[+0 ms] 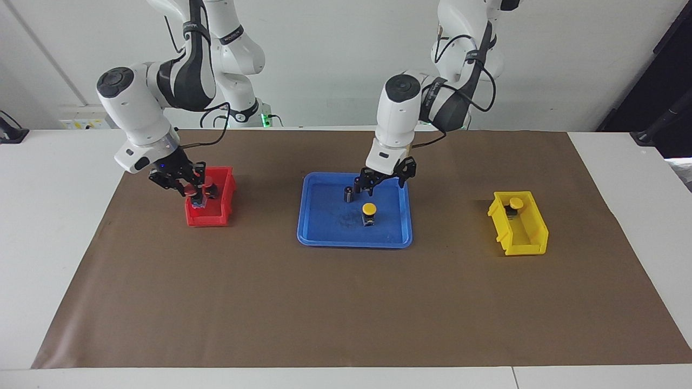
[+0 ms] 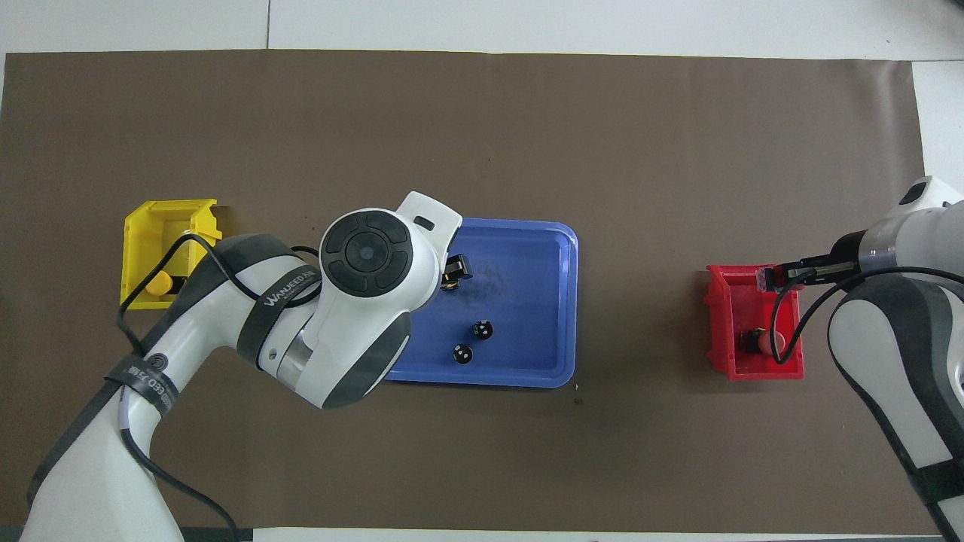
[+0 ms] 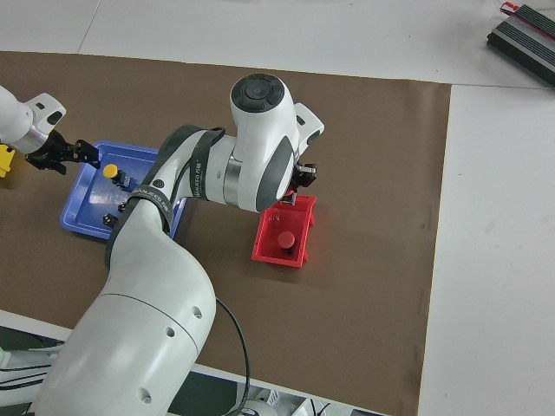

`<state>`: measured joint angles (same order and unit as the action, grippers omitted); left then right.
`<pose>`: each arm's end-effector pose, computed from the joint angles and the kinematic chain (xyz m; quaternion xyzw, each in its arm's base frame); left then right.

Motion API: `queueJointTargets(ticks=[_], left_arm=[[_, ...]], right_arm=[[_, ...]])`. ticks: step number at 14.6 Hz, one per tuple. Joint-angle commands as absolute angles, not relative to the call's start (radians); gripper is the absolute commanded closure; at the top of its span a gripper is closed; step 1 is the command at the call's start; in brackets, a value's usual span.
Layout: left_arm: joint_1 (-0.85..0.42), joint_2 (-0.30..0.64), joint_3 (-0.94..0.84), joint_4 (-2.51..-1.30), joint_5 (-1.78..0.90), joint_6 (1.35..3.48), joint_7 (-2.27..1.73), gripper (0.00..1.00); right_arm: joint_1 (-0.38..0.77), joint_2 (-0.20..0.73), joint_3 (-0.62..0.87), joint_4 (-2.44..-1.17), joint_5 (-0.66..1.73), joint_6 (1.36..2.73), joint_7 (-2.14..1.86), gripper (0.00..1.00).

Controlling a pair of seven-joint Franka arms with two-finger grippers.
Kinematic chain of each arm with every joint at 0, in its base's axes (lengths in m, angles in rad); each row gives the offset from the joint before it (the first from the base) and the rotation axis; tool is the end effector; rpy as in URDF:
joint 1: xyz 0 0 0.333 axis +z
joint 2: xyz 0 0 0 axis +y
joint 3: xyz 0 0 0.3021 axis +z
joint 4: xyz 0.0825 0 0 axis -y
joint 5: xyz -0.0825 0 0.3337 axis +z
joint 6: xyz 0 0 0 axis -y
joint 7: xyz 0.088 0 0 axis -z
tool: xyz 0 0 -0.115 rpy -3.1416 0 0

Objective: Sort red and yellow buttons by color
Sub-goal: 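Carry the red button to the red bin while the left gripper grasps the yellow button, then carry the yellow button to the yellow bin while the right gripper withdraws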

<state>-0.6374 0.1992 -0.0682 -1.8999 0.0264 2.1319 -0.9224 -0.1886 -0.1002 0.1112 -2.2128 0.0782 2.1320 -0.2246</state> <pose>0.4299 -0.3622 0.4040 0.9946 0.1022 0.0148 0.0090 0.4696 -0.0317 0.4270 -0.9982 -0.0528 -0.0136 0.0260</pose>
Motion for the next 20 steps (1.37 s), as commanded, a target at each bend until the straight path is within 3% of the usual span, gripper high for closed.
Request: queueJointTargets(ticks=[1,4,9,11,12,13,14,17,20], left_arm=[[-0.653,0.253,-0.048,-1.863,0.02,2.178,-0.975,0.0],[-0.655,0.301,-0.048,-1.832,0.021,2.189,-0.988,0.0],[-0.67,0.321,-0.049,-1.838,0.021,2.215,-0.992,0.15],[-0.673,0.321,-0.049,-1.836,0.021,2.212,-1.014,0.26],[-0.673,0.321,-0.049,-1.836,0.021,2.212,-1.015,0.4],[-0.672,0.321,-0.049,-1.836,0.021,2.207,-1.015,0.72],[-0.673,0.321,-0.049,-1.839,0.021,2.215,-1.015,0.98],[-0.675,0.321,-0.049,-1.824,0.02,2.195,-1.017,0.99],[-0.661,0.315,-0.048,-1.689,0.02,2.01,-1.014,0.99]], right_arm=[[-0.192,-0.12,0.118,-2.281,0.097,2.181,-0.242,0.84],[-0.189,-0.114,0.12,-2.307,0.097,2.206,-0.245,0.84],[-0.186,-0.107,0.12,-2.327,0.097,2.215,-0.25,0.83],[-0.186,-0.091,0.12,-2.33,0.097,2.23,-0.25,0.83],[-0.186,-0.084,0.12,-2.335,0.097,2.238,-0.25,0.84],[-0.186,-0.083,0.12,-2.341,0.097,2.241,-0.25,0.84],[-0.186,-0.08,0.12,-2.347,0.097,2.246,-0.25,0.83],[-0.183,-0.081,0.12,-2.381,0.097,2.287,-0.25,0.83],[-0.184,-0.08,0.118,-2.394,0.097,2.301,-0.256,0.83]])
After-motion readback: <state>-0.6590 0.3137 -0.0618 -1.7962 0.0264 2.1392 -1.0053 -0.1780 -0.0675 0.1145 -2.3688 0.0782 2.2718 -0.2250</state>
